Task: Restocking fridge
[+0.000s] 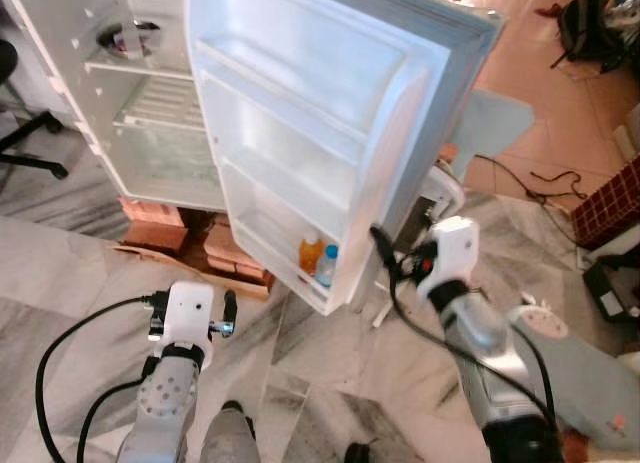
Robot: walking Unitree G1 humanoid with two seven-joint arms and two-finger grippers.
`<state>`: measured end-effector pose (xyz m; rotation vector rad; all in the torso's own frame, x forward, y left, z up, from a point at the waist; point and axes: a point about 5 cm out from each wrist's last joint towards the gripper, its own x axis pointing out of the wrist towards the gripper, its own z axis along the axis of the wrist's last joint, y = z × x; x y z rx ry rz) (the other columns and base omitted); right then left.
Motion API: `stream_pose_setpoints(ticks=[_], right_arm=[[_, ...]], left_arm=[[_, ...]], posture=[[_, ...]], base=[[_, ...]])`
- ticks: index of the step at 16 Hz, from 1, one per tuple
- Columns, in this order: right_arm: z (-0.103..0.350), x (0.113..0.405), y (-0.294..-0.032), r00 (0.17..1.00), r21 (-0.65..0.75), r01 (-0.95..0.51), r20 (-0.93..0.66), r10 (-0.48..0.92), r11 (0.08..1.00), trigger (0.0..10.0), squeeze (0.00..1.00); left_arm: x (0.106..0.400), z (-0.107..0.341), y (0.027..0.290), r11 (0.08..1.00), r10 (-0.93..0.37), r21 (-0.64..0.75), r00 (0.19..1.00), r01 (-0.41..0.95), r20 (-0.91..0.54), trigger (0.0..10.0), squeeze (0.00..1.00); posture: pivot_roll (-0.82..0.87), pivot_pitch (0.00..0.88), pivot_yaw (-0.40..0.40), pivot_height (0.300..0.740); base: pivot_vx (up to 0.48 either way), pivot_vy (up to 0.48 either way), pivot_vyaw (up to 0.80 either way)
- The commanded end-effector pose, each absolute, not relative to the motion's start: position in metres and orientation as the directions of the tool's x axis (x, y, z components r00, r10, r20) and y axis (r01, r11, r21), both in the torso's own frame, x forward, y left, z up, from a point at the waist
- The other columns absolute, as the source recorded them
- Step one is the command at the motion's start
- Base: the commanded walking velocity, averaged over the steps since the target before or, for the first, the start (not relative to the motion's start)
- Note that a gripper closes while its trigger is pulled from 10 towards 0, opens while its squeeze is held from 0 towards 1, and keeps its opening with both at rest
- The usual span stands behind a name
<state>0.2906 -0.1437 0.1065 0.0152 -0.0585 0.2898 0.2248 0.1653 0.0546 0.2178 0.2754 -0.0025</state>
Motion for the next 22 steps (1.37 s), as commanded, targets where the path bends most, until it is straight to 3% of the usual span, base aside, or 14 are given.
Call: stream_pose_setpoints(ticks=[1,8,14,19,22], right_arm=[[0.105,0.293,-0.152,0.972,0.010,-0.229,0.056,0.229,0.973,10.0,0.00],[0.102,0.298,-0.157,0.981,-0.005,-0.185,0.058,0.185,0.983,10.0,0.00],[0.098,0.297,-0.147,0.975,0.029,-0.216,0.063,0.214,0.976,10.0,0.00],[0.114,0.325,-0.126,0.987,0.112,-0.142,0.086,0.133,0.983,10.0,0.00],[0.119,0.337,-0.121,0.994,0.096,-0.078,0.080,0.071,0.992,10.0,0.00]], left_arm=[[0.223,0.051,0.163,0.977,0.023,0.211,0.958,0.039,-0.284,10.0,0.00],[0.223,0.049,0.163,0.977,0.029,0.211,0.956,0.034,-0.291,10.0,0.00],[0.224,0.053,0.166,0.976,0.053,0.218,0.967,0.003,-0.251,10.0,0.00],[0.223,0.053,0.175,0.965,0.111,0.257,0.965,-0.048,-0.237,10.0,0.00],[0.220,0.051,0.177,0.964,0.113,0.261,0.959,-0.043,-0.261,10.0,0.00]], posture=[[0.16,0.146,-0.055,0.740],[0.16,0.142,-0.060,0.740],[0.16,0.143,-0.058,0.740],[0.19,0.144,-0.058,0.740],[0.21,0.143,-0.062,0.740]], base=[[0.000,-0.266,0.00],[0.000,-0.435,0.00],[0.000,0.000,0.00],[0.000,0.000,0.77],[0.000,0.000,0.15]])
